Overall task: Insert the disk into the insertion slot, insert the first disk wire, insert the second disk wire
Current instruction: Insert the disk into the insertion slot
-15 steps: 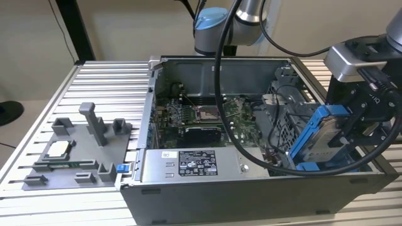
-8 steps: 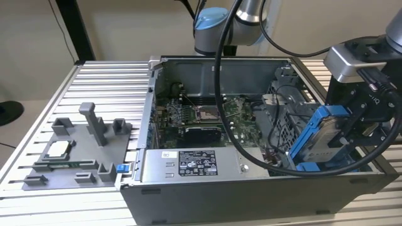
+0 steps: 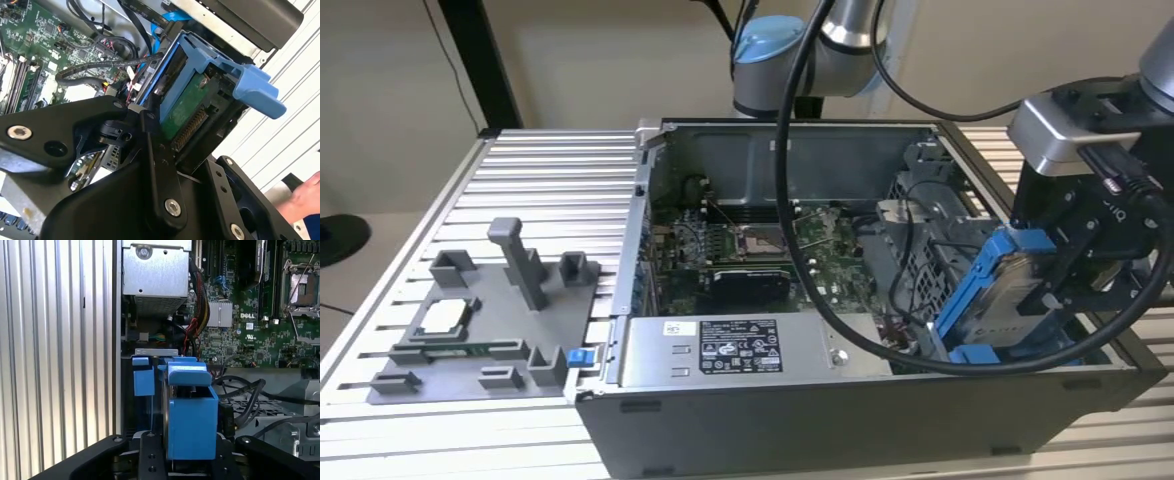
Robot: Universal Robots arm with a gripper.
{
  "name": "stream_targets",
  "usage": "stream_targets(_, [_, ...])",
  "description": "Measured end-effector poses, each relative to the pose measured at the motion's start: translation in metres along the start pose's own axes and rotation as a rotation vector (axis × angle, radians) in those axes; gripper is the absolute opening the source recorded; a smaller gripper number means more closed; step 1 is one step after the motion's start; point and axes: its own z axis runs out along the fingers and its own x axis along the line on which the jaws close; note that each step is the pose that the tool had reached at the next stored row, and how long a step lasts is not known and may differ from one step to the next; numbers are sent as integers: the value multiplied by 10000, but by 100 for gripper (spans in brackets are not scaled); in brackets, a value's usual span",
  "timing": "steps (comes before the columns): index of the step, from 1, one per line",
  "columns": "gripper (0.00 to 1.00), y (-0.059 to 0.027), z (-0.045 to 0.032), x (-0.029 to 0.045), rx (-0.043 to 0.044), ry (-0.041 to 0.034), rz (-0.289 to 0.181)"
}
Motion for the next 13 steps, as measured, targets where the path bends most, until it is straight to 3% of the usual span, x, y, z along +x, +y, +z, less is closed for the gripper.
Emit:
stream_targets(5, [100,0,-52,-5,1,-1,1])
stream_targets(11, [100,0,-297,-30,1,1,0])
stream_targets(13, [100,0,-330,-35,2,10,-1])
